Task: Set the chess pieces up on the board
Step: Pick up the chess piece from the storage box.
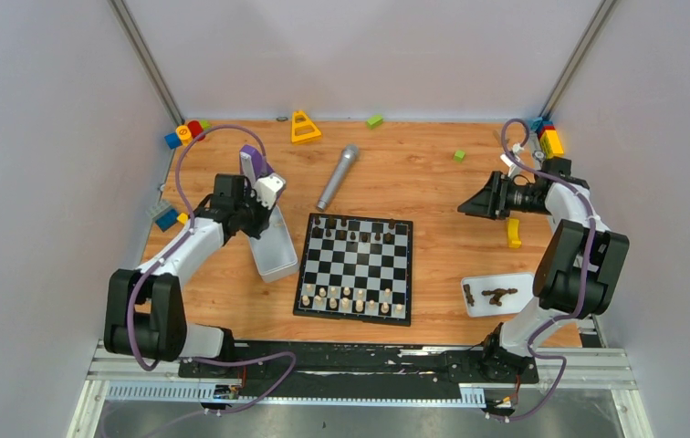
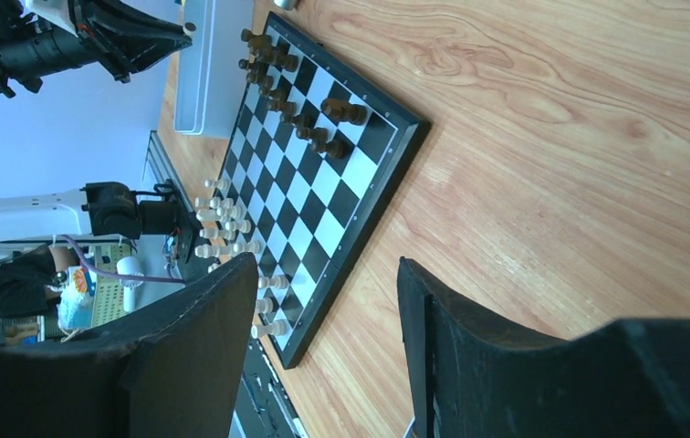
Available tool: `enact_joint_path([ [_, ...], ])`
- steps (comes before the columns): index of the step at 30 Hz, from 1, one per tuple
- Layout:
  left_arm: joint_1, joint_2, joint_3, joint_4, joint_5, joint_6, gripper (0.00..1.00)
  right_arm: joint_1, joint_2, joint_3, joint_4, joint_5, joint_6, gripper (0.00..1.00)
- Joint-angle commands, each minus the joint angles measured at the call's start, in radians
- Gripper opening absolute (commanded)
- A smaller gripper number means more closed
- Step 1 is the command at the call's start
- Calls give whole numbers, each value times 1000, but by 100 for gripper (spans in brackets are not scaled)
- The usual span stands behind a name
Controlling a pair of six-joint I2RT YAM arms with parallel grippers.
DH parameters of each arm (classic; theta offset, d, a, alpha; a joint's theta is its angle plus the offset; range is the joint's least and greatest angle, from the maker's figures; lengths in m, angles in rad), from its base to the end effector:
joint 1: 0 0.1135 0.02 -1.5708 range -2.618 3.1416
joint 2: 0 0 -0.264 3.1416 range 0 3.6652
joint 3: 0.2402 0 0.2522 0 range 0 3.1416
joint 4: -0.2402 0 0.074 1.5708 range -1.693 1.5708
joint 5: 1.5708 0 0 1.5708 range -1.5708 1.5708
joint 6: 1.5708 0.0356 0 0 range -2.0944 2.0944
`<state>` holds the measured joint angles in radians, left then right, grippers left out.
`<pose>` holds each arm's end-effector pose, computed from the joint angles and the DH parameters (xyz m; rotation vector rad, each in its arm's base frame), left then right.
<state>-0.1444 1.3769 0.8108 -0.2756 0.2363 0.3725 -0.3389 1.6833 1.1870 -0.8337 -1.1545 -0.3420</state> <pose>0.2763 -0.0486 0.2108 0.7146 2.2799 -0.1778 0.3076 -0.0739 0.2261 -0.1796 2.2350 1.2819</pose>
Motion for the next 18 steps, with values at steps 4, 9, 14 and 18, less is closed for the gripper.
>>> enact_joint_path([
  [4,-28,-82,120,-296,315,187,16,162,-89,39,37,-94,3,60],
  [9,-145,-84,223,-398,362,225,16,378,-87,83,78,-60,12,61],
  [14,-251,-50,335,-447,363,214,16,520,-34,144,130,-102,60,61],
  [18,-334,-31,413,-460,351,204,16,556,-17,152,222,-153,145,61],
])
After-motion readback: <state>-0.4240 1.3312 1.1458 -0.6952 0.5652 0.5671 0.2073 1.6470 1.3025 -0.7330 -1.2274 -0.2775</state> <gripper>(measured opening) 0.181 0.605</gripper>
